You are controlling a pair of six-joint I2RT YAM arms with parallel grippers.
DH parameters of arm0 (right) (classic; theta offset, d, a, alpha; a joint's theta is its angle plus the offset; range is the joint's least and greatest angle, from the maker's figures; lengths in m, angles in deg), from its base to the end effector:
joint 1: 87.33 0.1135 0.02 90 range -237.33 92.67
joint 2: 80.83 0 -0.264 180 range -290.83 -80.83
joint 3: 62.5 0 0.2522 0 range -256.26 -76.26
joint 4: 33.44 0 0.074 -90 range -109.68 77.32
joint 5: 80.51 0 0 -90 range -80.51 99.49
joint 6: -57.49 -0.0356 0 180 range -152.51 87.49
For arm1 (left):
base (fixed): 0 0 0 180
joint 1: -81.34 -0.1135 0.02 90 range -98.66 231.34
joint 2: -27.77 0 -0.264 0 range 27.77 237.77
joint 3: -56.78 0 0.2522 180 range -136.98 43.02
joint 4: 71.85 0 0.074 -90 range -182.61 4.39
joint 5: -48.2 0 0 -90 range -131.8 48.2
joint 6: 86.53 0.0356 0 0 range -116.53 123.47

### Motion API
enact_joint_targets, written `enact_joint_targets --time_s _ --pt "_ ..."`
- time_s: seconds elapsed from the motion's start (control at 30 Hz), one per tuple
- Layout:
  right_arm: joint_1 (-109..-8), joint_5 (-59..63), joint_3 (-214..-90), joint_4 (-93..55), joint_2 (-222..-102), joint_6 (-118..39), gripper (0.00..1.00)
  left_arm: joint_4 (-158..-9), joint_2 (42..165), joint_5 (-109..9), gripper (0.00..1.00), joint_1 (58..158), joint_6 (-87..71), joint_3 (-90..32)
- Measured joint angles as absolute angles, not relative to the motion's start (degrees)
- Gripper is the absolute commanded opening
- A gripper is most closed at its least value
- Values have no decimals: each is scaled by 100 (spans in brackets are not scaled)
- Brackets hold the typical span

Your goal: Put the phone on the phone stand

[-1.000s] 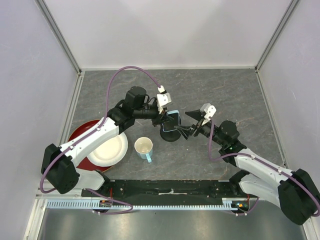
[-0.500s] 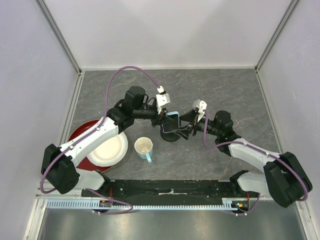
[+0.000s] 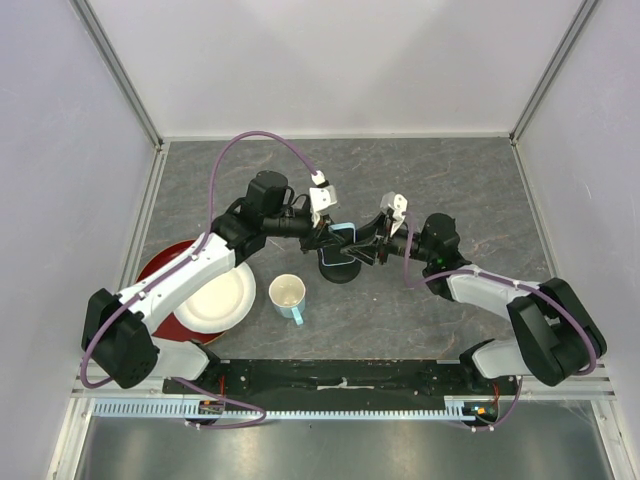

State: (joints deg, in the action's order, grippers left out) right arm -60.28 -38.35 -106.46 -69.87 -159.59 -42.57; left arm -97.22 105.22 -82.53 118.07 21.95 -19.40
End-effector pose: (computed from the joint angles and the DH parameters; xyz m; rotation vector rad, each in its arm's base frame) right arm 0.2316 0.1479 0.2313 -0.9106 1.4008 1.1368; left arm 0.2306 -0.2010 0.3203 1.3210 1.5462 -0.9205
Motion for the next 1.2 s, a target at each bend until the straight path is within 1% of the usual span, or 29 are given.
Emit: enact_joint_targets --time_s 0.13,0.33,0.43,0.47,0.5,0.57,0.6,0.73,0.77,0.8,0.83,0.9,1.07,1.2 --pt "-5875 -3446 -10712 -6852 -15968 -4194 0 -9718 10507 -8054 2 11791 2155 -1940" --pt "-5246 -1868 -10438 -6904 -15669 -4131 0 -9740 10494 -7888 2 11741 2085 -1942" --pt "-5051 -1385 -10294 -6989 -15551 -4131 0 -9751 10494 -7945 3 11741 2085 -1944" --pt "-5029 -1288 -10283 -6996 -15537 -4126 0 -9757 10496 -7956 6 11741 2085 -1951" --pt "-5018 -1247 -10274 -6996 -15533 -4126 0 -9760 10498 -7960 20 11741 2085 -1953" --pt "-4988 -1177 -10253 -6996 -15502 -4124 0 -9777 10500 -7956 35 11741 2085 -1962" --pt "-4972 -1140 -10242 -6985 -15481 -4115 0 -9779 10500 -7927 45 11741 2079 -1962" --pt "-4822 -838 -10185 -6954 -15406 -4137 0 -9683 10542 -7490 55 11798 1882 -2001" --pt "-4813 -792 -10159 -6957 -15384 -4155 0 -9661 10548 -7411 59 11820 1821 -2003" --pt "-4798 -742 -10124 -6961 -15349 -4179 0 -9655 10548 -7337 68 11826 1771 -2003" --pt "-4782 -700 -10082 -6970 -15304 -4198 0 -9637 10546 -7269 69 11842 1725 -2003" --pt "-4758 -609 -10019 -6974 -15223 -4222 0 -9561 10518 -7090 75 11846 1613 -1992" --pt "-4721 -399 -9929 -6996 -15135 -4266 0 -9277 10087 -6723 78 11824 1384 -1780" --pt "-4704 -261 -9890 -7037 -15113 -4292 0 -8999 9672 -6531 78 11816 1272 -1675"
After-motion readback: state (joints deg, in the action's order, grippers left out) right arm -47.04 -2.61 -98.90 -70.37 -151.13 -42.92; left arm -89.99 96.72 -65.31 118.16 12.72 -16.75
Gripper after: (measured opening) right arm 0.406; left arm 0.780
